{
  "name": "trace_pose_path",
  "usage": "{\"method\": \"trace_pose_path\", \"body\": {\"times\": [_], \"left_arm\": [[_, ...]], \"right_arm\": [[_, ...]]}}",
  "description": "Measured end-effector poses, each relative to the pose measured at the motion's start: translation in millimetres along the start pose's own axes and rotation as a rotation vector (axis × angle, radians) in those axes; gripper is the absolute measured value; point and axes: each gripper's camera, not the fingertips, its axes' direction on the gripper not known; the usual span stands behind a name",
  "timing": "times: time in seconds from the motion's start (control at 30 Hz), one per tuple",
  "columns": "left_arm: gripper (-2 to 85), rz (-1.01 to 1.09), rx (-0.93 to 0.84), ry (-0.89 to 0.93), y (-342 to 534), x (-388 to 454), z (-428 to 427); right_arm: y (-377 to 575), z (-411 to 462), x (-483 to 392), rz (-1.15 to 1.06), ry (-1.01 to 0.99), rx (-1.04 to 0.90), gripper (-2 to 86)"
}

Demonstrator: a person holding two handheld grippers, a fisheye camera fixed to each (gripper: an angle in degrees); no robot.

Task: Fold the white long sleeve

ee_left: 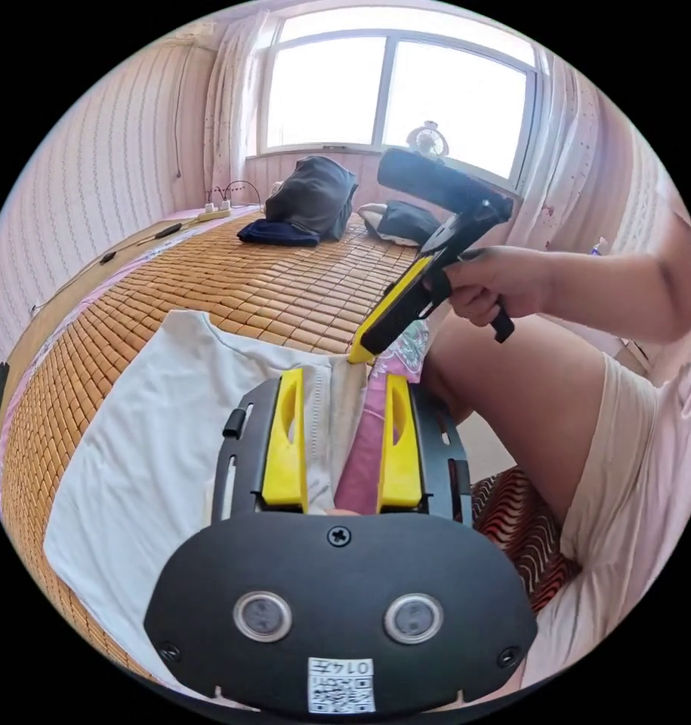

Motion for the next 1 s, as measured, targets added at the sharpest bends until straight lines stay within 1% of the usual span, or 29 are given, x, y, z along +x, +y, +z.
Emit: {"method": "trace_pose_path", "body": {"times": [0.07, 0.13, 0.17, 0.2, 0.23, 0.27, 0.33, 0.4, 0.43, 0.47, 0.5, 0.53, 0.6, 0.67, 0.73, 0.77, 0.83, 0.9, 0.93, 0.97, 1.0], "left_arm": [[15.8, -0.017, -0.059, -0.026, -9.8, 0.1, 15.8], [13.7, -0.037, -0.098, -0.041, -17.5, 1.8, 24.5], [10.8, -0.048, -0.112, -0.072, -22.5, 4.9, 24.1], [4.9, -0.046, -0.141, -0.123, -26.0, 9.6, 21.3], [2.0, -0.047, -0.158, -0.144, -27.4, 12.0, 19.4], [1.3, -0.045, -0.192, -0.14, -29.1, 16.6, 14.7], [0.5, -0.063, -0.201, -0.09, -27.0, 23.4, 3.6], [0.0, -0.075, -0.186, -0.055, -21.0, 35.6, -16.4], [-0.1, -0.073, -0.188, -0.049, -19.7, 38.9, -20.9], [-0.1, -0.072, -0.194, -0.042, -17.2, 45.3, -29.4], [-0.2, -0.072, -0.194, -0.032, -14.6, 50.8, -37.0], [-0.2, -0.074, -0.192, -0.027, -13.3, 53.2, -40.8], [-0.2, -0.092, -0.188, -0.012, -8.8, 60.1, -54.7], [-0.2, -0.12, -0.177, -0.006, -5.7, 62.3, -65.6], [-0.2, -0.132, -0.174, 0.004, -3.0, 63.8, -75.9], [-0.2, -0.13, -0.176, 0.002, -1.3, 65.1, -83.0], [-0.3, -0.119, -0.17, -0.008, 2.1, 67.3, -93.9], [-0.3, -0.117, -0.144, 0.003, 5.1, 67.5, -103.4], [-0.3, -0.117, -0.133, 0.007, 4.8, 67.1, -104.7], [-0.3, -0.111, -0.114, 0.015, 2.5, 66.1, -106.3], [-0.3, -0.107, -0.09, 0.018, -2.0, 64.5, -108.2]], "right_arm": [[9.2, -7.9, 15.3, -0.009, -0.099, 0.047, 1.0], [20.5, -13.0, 34.1, -0.014, -0.216, 0.093, 1.1], [23.6, -13.0, 37.7, -0.012, -0.236, 0.1, 1.1], [30.6, -13.0, 42.2, -0.02, -0.277, 0.112, 1.3], [39.6, -15.5, 44.1, -0.034, -0.284, 0.133, 1.6], [45.4, -18.4, 45.6, -0.037, -0.277, 0.157, 1.7], [73.4, -30.0, 65.9, 0.075, -0.204, 0.283, 2.9], [91.3, -25.7, 87.1, 0.182, -0.188, 0.296, 6.4], [100.2, -17.9, 98.8, 0.25, -0.218, 0.289, 10.7], [104.1, -14.1, 103.1, 0.276, -0.251, 0.297, 12.9], [111.0, -7.3, 107.8, 0.299, -0.325, 0.348, 15.1], [115.4, 0.3, 110.8, 0.341, -0.353, 0.395, 16.5], [114.2, 15.4, 116.6, 0.405, -0.383, 0.413, 17.0], [107.2, 36.6, 124.1, 0.473, -0.417, 0.362, 15.8], [98.4, 59.1, 131.0, 0.519, -0.491, 0.288, 10.8], [97.6, 61.3, 133.4, 0.541, -0.491, 0.283, 9.3], [104.4, 53.7, 145.2, 0.614, -0.493, 0.378, 4.9], [109.2, 43.3, 153.1, 0.616, -0.566, 0.45, 3.7], [109.3, 33.7, 153.7, 0.599, -0.566, 0.463, 3.1], [108.7, 26.9, 152.1, 0.58, -0.547, 0.469, 2.9], [107.7, 9.7, 147.4, 0.537, -0.487, 0.487, 2.5]]}}
